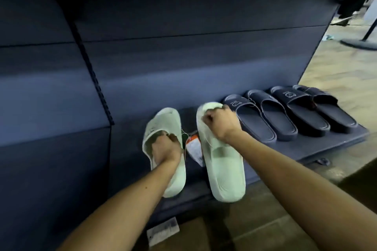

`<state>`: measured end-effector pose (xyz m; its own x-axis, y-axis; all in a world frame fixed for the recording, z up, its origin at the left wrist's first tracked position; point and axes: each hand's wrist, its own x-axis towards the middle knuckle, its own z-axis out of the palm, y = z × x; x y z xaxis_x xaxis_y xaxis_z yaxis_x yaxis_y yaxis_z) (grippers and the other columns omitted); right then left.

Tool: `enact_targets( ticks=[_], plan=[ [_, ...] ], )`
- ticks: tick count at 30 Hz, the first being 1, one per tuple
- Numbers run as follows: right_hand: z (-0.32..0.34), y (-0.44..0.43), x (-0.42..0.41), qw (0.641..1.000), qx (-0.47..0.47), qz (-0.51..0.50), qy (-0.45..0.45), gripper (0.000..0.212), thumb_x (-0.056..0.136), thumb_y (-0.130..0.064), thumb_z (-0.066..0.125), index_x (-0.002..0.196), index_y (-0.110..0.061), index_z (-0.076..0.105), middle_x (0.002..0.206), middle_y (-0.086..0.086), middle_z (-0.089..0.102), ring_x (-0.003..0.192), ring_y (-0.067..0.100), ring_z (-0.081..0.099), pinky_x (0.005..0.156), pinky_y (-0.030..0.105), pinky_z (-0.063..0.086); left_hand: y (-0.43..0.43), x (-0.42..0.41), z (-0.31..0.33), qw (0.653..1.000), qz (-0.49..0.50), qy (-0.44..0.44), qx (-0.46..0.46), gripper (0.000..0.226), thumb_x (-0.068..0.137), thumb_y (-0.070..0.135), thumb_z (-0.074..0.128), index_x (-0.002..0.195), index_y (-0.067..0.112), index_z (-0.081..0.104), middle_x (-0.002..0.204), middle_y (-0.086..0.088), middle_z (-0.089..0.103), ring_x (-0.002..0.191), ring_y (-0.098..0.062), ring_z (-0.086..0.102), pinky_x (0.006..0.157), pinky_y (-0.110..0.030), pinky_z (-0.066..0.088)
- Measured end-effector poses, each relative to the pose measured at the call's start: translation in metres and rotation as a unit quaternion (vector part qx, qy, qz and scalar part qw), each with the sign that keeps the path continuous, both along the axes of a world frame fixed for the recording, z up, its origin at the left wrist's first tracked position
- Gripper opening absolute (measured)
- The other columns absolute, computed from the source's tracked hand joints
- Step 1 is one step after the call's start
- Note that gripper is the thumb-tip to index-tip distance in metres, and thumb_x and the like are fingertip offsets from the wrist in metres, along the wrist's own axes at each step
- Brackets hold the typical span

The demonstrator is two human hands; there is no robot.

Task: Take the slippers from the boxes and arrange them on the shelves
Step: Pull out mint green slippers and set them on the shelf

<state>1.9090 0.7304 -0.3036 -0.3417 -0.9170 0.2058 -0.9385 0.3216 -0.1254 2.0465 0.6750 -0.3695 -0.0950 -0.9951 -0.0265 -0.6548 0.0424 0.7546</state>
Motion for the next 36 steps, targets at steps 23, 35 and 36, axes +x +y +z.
enact_targets(
  ticks=[23,35,36],
  plan=[
    [-0.101,0.012,0.01,0.994,0.034,-0.021,-0.101,0.07,0.091,-0.056,0.026,0.148,-0.027,-0.002,0.158,0.003,-0.01,0.144,0.028,-0.017,0.117,0.034,-0.007,-0.006,0.01,-0.058,0.899,-0.327,-0.223,-0.187,0.088,0.065,0.062,0.001,0.145,0.035,0.026,0.154,0.013,0.021,0.144,-0.014,0.008,0.112,-0.029,0.005],
    [-0.114,0.047,-0.034,1.0,-0.009,0.005,-0.025,0.069,0.084,-0.051,0.028,0.142,-0.015,0.039,0.15,0.001,0.036,0.138,0.028,0.034,0.109,0.045,0.03,-0.008,-0.061,-0.062,0.917,-0.295,-0.174,-0.205,0.082,0.067,0.052,0.004,0.137,0.029,0.041,0.149,0.012,0.034,0.142,-0.014,0.022,0.108,-0.026,0.005],
    [-0.117,0.055,-0.034,1.0,0.009,0.008,-0.004,0.065,0.084,-0.05,0.03,0.137,-0.015,0.046,0.145,0.001,0.044,0.132,0.029,0.044,0.104,0.047,0.036,-0.009,-0.065,-0.062,0.921,-0.284,-0.167,-0.208,0.079,0.069,0.051,0.008,0.133,0.027,0.047,0.146,0.01,0.04,0.14,-0.016,0.027,0.107,-0.026,0.007]
  ],
)
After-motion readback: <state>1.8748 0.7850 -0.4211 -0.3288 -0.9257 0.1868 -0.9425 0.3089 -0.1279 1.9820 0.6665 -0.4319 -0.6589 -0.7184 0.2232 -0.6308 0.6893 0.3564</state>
